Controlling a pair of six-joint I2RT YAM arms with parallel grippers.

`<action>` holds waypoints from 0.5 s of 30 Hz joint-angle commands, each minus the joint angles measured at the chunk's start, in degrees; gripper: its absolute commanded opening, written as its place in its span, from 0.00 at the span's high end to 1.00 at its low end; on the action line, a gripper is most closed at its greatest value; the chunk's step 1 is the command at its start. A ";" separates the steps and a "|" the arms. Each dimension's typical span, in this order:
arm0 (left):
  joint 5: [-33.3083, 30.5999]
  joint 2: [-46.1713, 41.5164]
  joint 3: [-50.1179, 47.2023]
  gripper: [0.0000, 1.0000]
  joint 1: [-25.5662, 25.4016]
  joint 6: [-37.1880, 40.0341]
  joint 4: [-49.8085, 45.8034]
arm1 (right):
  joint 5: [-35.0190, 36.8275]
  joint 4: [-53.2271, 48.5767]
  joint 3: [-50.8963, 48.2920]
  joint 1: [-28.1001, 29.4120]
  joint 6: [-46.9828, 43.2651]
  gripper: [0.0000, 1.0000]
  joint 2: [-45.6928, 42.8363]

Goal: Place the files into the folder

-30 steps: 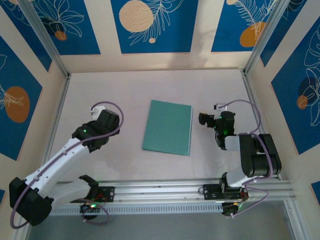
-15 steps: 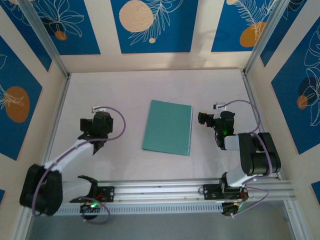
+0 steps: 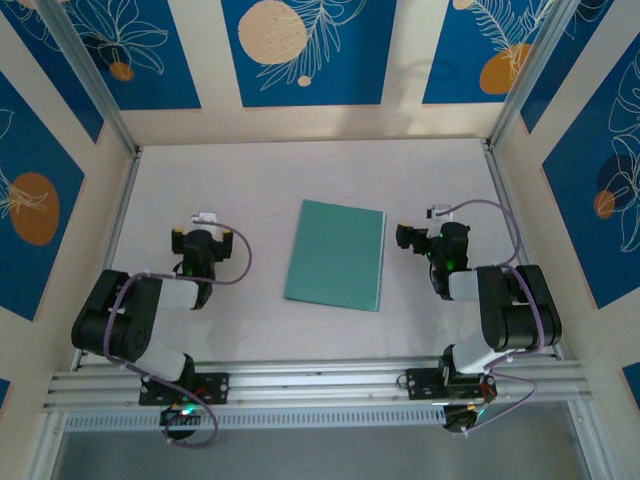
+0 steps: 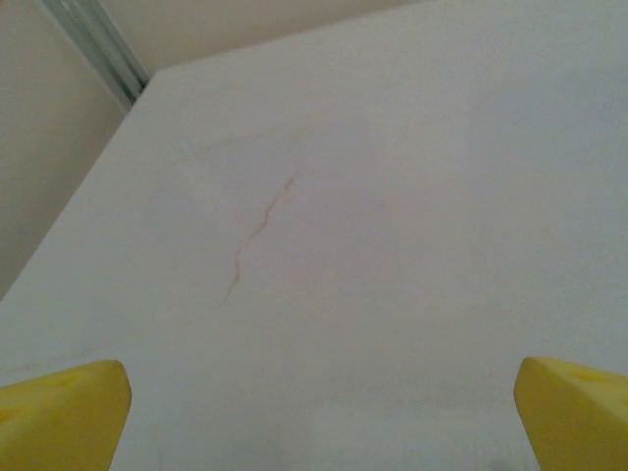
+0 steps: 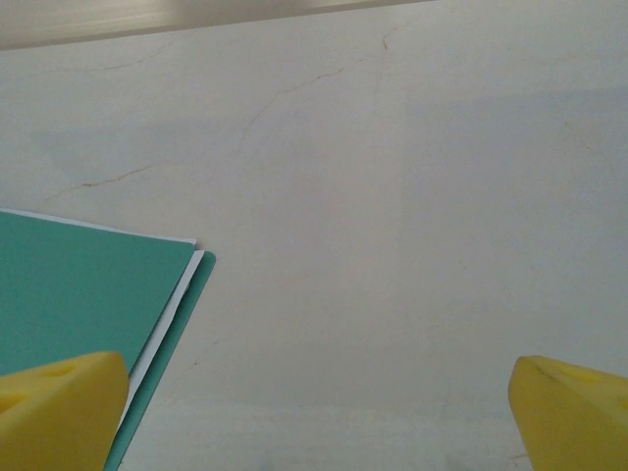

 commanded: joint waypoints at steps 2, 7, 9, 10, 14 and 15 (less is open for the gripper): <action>6.90 0.91 -6.65 0.00 1.83 -1.04 15.67 | 0.78 1.55 0.97 -0.14 -0.30 0.01 0.05; 9.37 4.24 -10.14 0.00 2.41 -0.80 27.27 | 0.78 1.49 0.90 -0.14 -0.37 0.01 0.06; 9.58 4.06 -8.28 0.00 2.44 -0.37 24.31 | 0.80 1.53 0.95 -0.15 -0.37 0.01 0.05; 9.85 3.11 -6.63 0.00 2.68 -1.00 19.64 | 0.83 1.56 0.97 -0.14 -0.38 0.01 0.05; 16.13 2.52 -0.02 0.00 6.43 -3.37 5.16 | 0.76 1.48 0.94 -0.14 -0.35 0.01 0.05; 17.29 2.61 -0.36 0.00 7.01 -3.56 6.15 | 0.74 1.47 0.96 -0.14 -0.35 0.01 0.08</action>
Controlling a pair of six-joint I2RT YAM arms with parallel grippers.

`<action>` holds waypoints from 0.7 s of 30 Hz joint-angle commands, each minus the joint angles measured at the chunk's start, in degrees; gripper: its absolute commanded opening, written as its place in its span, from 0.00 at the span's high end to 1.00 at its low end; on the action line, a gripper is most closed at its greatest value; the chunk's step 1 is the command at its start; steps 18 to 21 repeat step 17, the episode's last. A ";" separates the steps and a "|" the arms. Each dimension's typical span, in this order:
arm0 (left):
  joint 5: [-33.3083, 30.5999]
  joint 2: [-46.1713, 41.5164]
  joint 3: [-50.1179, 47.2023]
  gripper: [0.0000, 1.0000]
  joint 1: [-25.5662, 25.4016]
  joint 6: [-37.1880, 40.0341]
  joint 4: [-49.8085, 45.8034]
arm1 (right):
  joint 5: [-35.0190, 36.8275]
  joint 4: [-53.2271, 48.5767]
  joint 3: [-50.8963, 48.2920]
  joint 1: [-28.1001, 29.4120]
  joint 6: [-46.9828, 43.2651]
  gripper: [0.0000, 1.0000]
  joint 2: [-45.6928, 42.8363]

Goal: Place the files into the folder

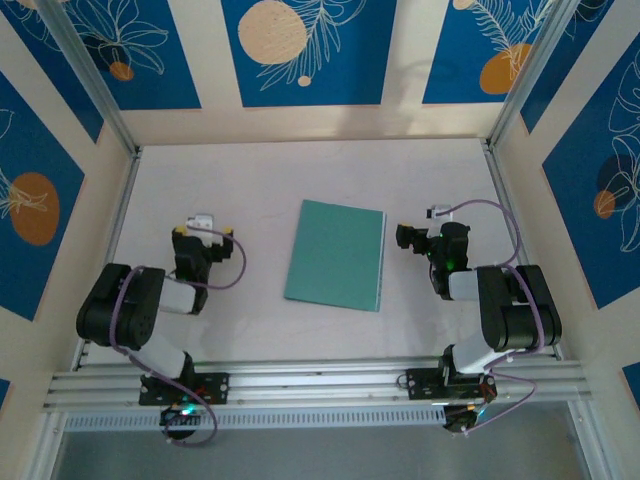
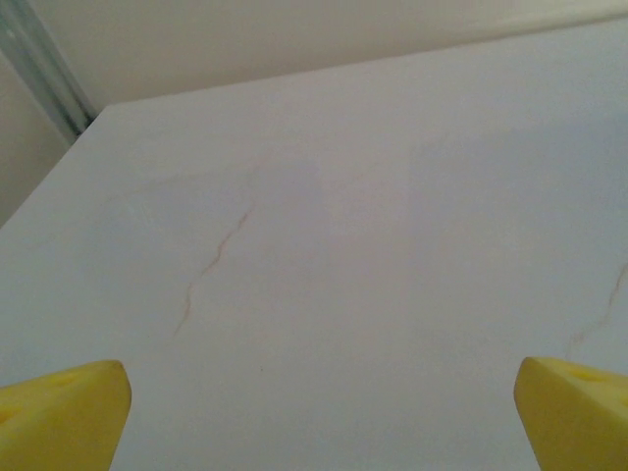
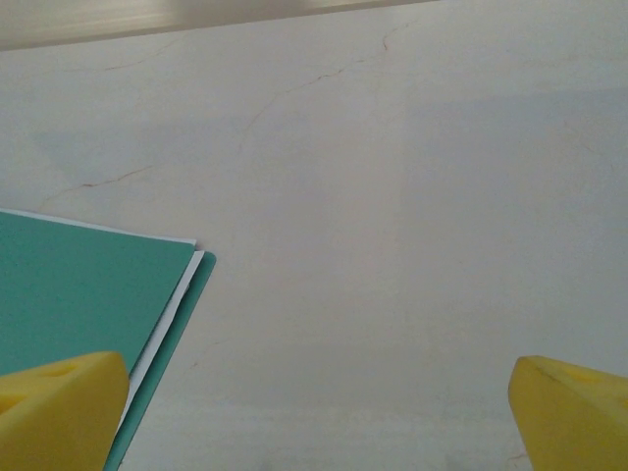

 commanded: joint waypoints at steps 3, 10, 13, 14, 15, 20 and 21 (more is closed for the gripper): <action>5.41 -1.43 1.39 0.00 2.61 -2.38 -5.24 | 0.76 1.47 0.93 -0.14 -0.37 0.01 0.13; 5.44 -1.40 1.34 0.00 2.66 -2.45 -5.19 | 0.78 1.40 1.12 -0.14 -0.38 0.01 0.14; 5.39 -1.42 1.41 0.00 2.66 -2.45 -5.23 | 0.32 0.98 1.33 -0.40 -0.24 0.01 0.23; 5.37 -1.35 1.43 0.00 2.66 -2.49 -5.29 | 0.32 1.03 1.32 -0.41 -0.24 0.01 0.23; 5.39 -1.35 1.47 0.00 2.61 -2.45 -5.41 | 0.34 1.13 1.23 -0.40 -0.28 0.01 0.19; 5.39 -1.36 1.48 0.00 2.62 -2.45 -5.40 | 0.65 1.68 0.84 -0.14 -0.37 0.01 0.06; 5.39 -1.36 1.48 0.00 2.62 -2.45 -5.40 | 0.65 1.68 0.84 -0.14 -0.37 0.01 0.06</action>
